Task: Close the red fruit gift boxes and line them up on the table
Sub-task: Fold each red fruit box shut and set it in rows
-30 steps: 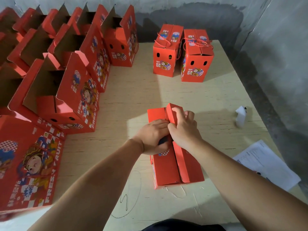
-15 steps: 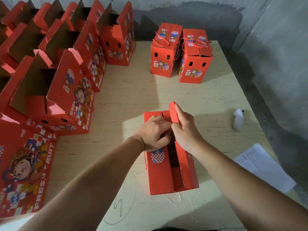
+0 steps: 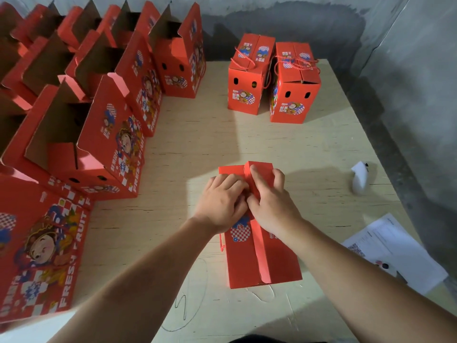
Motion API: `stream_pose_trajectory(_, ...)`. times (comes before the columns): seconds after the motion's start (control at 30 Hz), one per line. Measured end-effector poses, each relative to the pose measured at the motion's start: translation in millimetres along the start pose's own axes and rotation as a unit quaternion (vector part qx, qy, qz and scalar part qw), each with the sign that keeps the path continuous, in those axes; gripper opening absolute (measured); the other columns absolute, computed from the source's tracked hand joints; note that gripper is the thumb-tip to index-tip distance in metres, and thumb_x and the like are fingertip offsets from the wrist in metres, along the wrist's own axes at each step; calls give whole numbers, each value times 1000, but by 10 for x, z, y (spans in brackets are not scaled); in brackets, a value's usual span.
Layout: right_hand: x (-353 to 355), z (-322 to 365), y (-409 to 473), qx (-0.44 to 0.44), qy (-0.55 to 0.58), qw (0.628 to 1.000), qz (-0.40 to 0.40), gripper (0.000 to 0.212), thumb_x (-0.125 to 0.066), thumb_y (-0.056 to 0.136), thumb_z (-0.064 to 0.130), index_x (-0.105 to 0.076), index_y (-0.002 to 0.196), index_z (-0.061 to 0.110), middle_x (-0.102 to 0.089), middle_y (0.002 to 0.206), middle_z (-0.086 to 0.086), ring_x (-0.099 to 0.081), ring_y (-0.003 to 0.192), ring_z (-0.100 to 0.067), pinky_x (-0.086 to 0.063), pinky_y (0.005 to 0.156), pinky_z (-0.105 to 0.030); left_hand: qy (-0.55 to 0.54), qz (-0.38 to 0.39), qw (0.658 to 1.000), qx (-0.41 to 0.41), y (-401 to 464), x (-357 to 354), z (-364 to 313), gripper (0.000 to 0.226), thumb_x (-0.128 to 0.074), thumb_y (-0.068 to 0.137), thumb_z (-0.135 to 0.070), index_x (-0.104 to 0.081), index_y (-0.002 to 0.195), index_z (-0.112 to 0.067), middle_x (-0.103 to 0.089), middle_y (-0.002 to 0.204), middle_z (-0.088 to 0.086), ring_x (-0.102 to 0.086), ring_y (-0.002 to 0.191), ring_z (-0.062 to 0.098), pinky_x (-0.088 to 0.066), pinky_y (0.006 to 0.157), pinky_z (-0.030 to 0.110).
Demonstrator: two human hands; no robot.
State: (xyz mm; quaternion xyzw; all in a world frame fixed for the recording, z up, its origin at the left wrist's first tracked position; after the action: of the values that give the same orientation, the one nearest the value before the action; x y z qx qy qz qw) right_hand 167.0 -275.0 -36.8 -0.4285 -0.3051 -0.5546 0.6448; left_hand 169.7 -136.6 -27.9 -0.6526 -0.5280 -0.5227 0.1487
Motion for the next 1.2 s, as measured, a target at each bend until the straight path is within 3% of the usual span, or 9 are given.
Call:
stream_pose_trajectory(0.13, 27, 44, 12, -12, -18, 1000, -1, 71, -48, 99, 38, -10, 158, 50, -2, 165, -5, -56, 114, -47, -53, 93, -51, 23, 30, 998, 45, 7, -33, 21, 39, -48, 95, -38, -68, 122, -18, -63, 128, -7, -54, 113, 23, -43, 99, 39)
stream_pose_trajectory(0.27, 35, 59, -1, -18, -28, 999, -1, 72, -48, 100, 37, -9, 159, 49, -2, 166, -6, -55, 116, -47, -52, 94, -50, 56, 80, 991, 86, -7, -94, 46, 58, -33, 96, -46, -54, 145, -24, -52, 142, -9, -43, 119, 22, -37, 107, 38)
stream_pose_trajectory(0.57, 17, 42, 39, -29, -21, 999, 12, 70, -44, 100, 38, -9, 159, 48, -1, 166, -1, -53, 122, -44, -51, 97, -49, 73, 161, 978, 112, 40, -218, 169, 56, -35, 99, -57, -38, 151, -35, -37, 146, -11, -36, 119, 27, -28, 108, 40)
stream_pose_trajectory(0.77, -87, -15, 6, -28, -38, 999, 9, 62, -34, 102, 55, 3, 152, 61, 3, 164, 10, -43, 125, -39, -45, 88, -50, 69, 112, 985, 115, -29, -155, 75, 52, -42, 102, -41, -40, 152, -25, -44, 145, -2, -42, 120, 29, -31, 108, 39)
stream_pose_trajectory(0.93, -122, -67, 38, 5, -74, 997, 32, 56, -27, 102, 64, 1, 150, 61, 11, 161, 12, -43, 125, -41, -43, 87, -49, -9, 101, 984, 150, -156, -52, -51, 45, -50, 101, -23, -54, 145, -22, -46, 150, -3, -39, 133, 29, -29, 114, 38)
stream_pose_trajectory(1.03, -110, -66, 30, 7, -58, 996, 72, 69, -37, 100, 65, 3, 155, 54, 18, 164, 8, -37, 135, -42, -41, 105, -51, -74, 94, 971, 209, -484, 57, -290, 53, -53, 95, -21, -52, 148, -19, -46, 151, 0, -38, 136, 31, -29, 116, 42)
stream_pose_trajectory(1.1, -67, -110, -75, 14, -15, 995, 94, 92, -57, 92, 64, 7, 158, 49, 23, 164, 9, -24, 147, -39, -32, 116, -46, -85, 77, 956, 269, -829, 136, -489, 57, -50, 90, -33, -52, 147, -27, -46, 146, -4, -41, 127, 30, -33, 111, 41)
stream_pose_trajectory(1.2, -145, -343, -451, -4, 86, 987, 134, 125, -75, 76, 52, 25, 150, 55, 26, 155, 21, -6, 153, -15, -24, 116, -32, -28, 105, 955, 278, -1187, 93, -815, 64, -44, 86, -49, -44, 150, -39, -39, 142, -11, -37, 119, 25, -32, 102, 38)
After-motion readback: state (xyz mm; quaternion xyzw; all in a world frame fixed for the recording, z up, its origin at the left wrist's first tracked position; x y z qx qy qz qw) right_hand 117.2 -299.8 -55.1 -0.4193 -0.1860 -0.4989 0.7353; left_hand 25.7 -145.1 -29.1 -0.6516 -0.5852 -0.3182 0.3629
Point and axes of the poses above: each hand's wrist, its own y-axis towards the middle knuckle, its own x-axis out of the back of the hand, z = x × y, the point moved 7 cm from there along y, towards the middle knuckle
